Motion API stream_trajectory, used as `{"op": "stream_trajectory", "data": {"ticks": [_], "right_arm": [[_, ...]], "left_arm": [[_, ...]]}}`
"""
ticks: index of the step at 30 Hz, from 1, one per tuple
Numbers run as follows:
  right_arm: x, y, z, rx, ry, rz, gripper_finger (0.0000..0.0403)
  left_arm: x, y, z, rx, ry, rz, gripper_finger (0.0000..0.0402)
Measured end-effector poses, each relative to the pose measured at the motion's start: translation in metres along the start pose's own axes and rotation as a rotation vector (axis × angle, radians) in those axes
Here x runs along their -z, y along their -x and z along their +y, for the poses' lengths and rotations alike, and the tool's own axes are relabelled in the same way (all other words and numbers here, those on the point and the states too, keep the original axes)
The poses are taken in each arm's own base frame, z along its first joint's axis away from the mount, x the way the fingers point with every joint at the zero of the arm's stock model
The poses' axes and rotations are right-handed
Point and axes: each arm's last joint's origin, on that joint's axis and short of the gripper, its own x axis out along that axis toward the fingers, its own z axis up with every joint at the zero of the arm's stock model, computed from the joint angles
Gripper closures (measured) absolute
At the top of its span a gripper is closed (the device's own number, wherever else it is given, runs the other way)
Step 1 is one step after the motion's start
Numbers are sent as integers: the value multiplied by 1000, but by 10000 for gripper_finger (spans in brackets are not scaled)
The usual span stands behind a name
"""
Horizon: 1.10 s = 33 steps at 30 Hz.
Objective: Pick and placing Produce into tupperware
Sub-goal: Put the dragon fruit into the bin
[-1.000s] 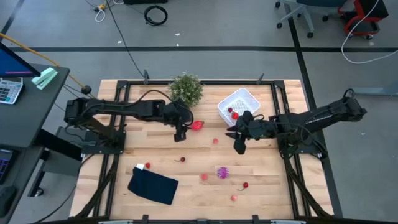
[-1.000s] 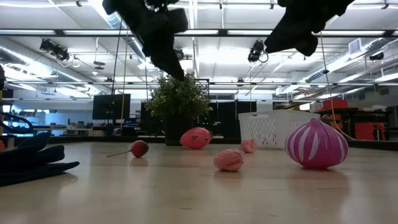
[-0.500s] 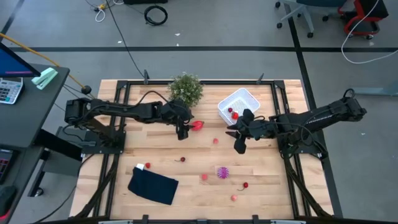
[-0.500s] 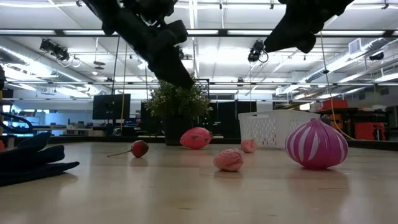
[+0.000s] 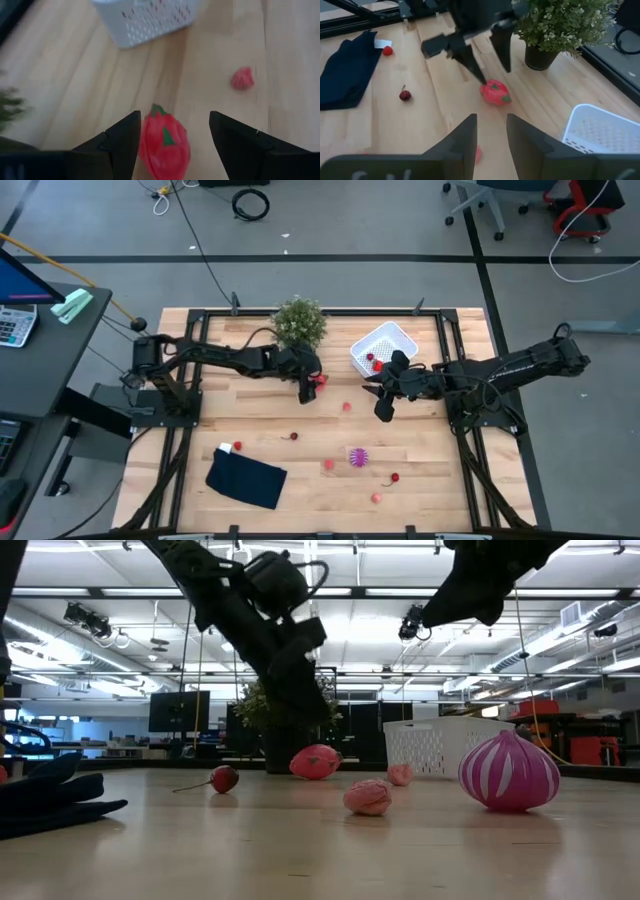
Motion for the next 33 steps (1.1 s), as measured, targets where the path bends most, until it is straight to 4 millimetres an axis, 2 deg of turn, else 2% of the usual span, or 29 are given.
{"op": "stream_trajectory", "data": {"ticks": [7,18,33], "right_arm": [[0,0,-1,4,-3,-1,290],[0,0,-1,4,-13,0,290],[0,0,-1,4,-14,-1,290]], "left_arm": [[13,-18,0,-4,-16,64,156],[28,-37,-1,-2,-44,125,143],[29,-37,-1,-7,29,130,165]]}}
